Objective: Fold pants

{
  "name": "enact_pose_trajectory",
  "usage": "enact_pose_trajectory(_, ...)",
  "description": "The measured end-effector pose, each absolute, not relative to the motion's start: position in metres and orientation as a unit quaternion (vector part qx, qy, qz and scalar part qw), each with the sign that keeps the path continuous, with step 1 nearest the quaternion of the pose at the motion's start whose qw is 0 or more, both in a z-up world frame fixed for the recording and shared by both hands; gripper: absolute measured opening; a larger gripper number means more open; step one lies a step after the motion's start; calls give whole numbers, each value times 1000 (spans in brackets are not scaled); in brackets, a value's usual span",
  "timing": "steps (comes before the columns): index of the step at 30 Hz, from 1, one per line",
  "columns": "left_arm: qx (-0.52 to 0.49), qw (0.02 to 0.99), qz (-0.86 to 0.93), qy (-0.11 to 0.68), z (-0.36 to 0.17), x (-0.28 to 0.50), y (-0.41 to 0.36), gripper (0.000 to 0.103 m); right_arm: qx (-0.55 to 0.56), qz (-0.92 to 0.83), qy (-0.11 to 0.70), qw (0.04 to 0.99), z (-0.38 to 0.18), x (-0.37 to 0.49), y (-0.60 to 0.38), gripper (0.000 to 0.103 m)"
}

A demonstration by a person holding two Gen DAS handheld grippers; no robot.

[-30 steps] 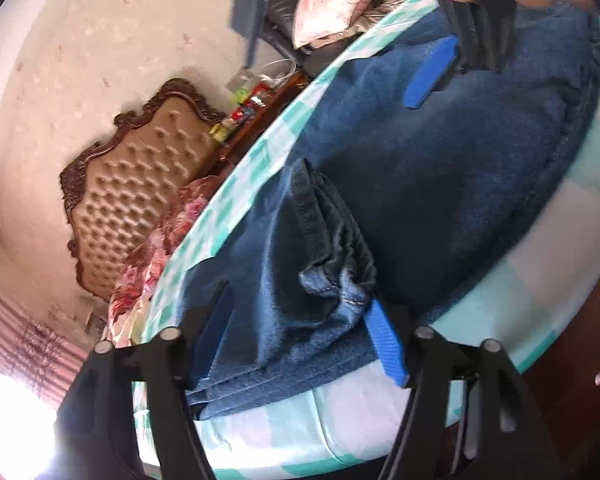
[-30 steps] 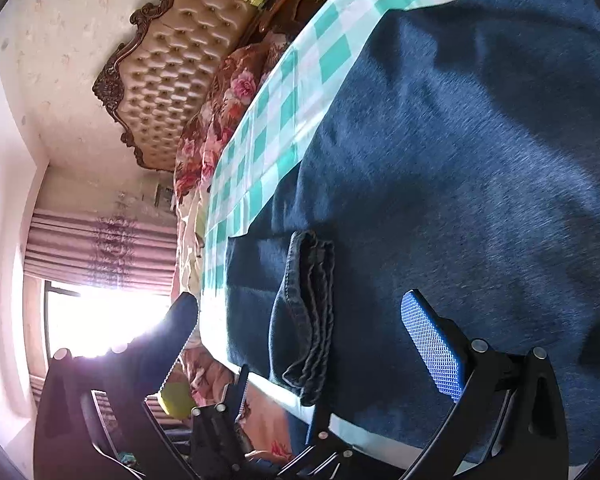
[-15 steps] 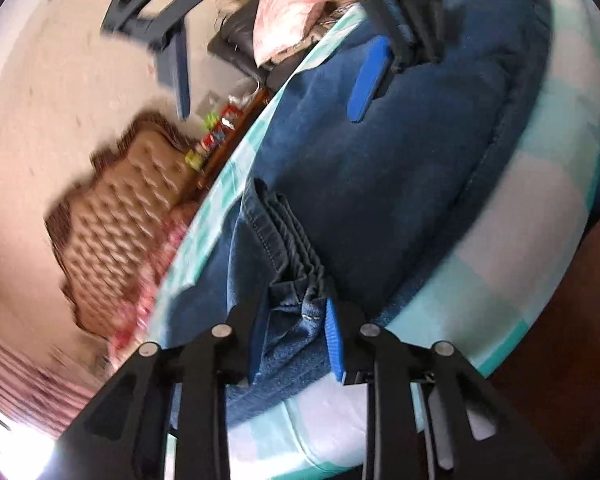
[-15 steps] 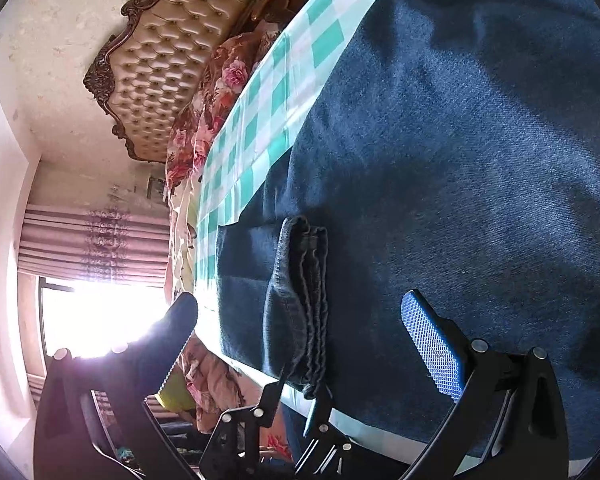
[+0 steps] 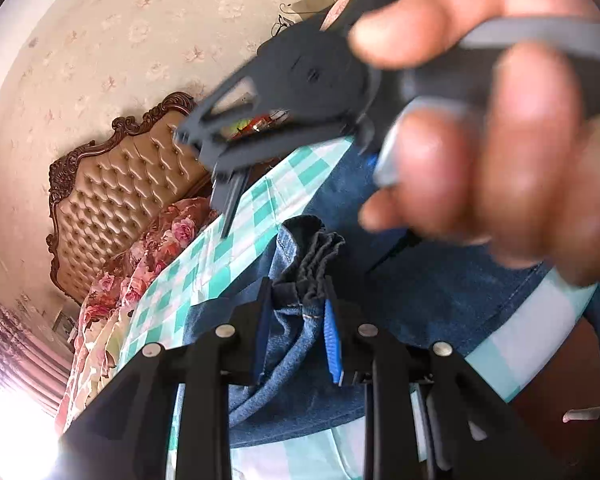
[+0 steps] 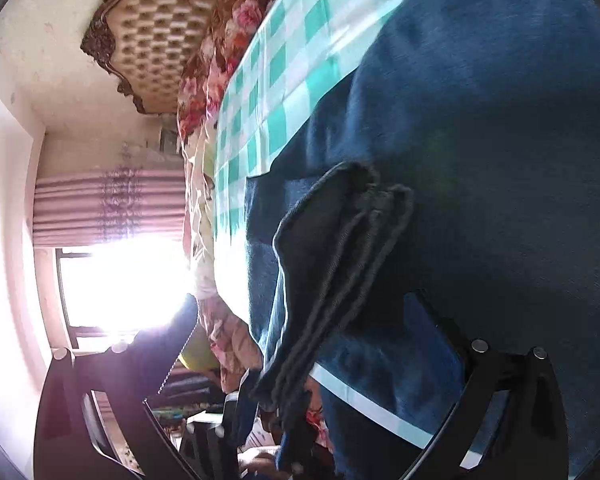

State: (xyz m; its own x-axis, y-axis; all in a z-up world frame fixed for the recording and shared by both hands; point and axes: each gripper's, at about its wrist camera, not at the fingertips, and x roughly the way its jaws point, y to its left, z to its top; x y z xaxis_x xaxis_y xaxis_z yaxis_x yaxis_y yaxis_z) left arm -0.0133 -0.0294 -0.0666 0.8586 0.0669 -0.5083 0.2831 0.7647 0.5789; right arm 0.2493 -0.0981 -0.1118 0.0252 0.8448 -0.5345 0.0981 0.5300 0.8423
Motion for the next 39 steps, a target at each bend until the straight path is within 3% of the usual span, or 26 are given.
enact_pose_trajectory(3, 351, 901, -57, 247, -68, -26, -36, 24, 364, 307, 630, 613, -114, 259, -86, 95)
enact_pose_trajectory(4, 360, 899, -57, 243, -69, -29, -39, 24, 362, 300, 630, 618, -116, 261, -87, 79)
enact_pose_trajectory(5, 367, 897, -57, 240, -71, -32, -41, 24, 357, 297, 629, 624, -116, 264, -87, 56)
enact_pose_trajectory(6, 381, 892, -55, 236, -75, -36, -46, 24, 353, 298, 629, 625, -116, 267, -87, 46)
enact_pose_trajectory(7, 393, 888, -55, 234, -79, -39, -51, 24, 349, 299, 629, 627, -115, 267, -88, 26)
enact_pose_trajectory(8, 402, 884, -56, 233, -83, -41, -55, 24, 339, 300, 628, 633, -114, 268, -90, 16)
enact_pose_trajectory(15, 430, 874, -63, 216, -90, -33, -103, 23, 305, 310, 600, 672, -84, 274, -130, 14)
enact_pose_trajectory(24, 447, 857, -101, 235, -127, -23, -155, 23, 295, 291, 606, 679, -117, 280, -191, 14)
enact_pose_trajectory(28, 452, 851, -106, 245, -137, -23, -156, 23, 295, 291, 614, 672, -130, 279, -198, 28)
enact_pose_trajectory(33, 450, 851, -105, 250, -141, -21, -159, 23, 289, 280, 601, 691, -123, 284, -203, 26)
enact_pose_trajectory(36, 415, 859, -129, 269, -131, -22, -152, 27, 266, 262, 599, 709, -119, 287, -205, 22)
enact_pose_trajectory(39, 313, 883, -183, 297, -107, -23, -139, 41, 214, 249, 593, 735, -111, 285, -194, 23)
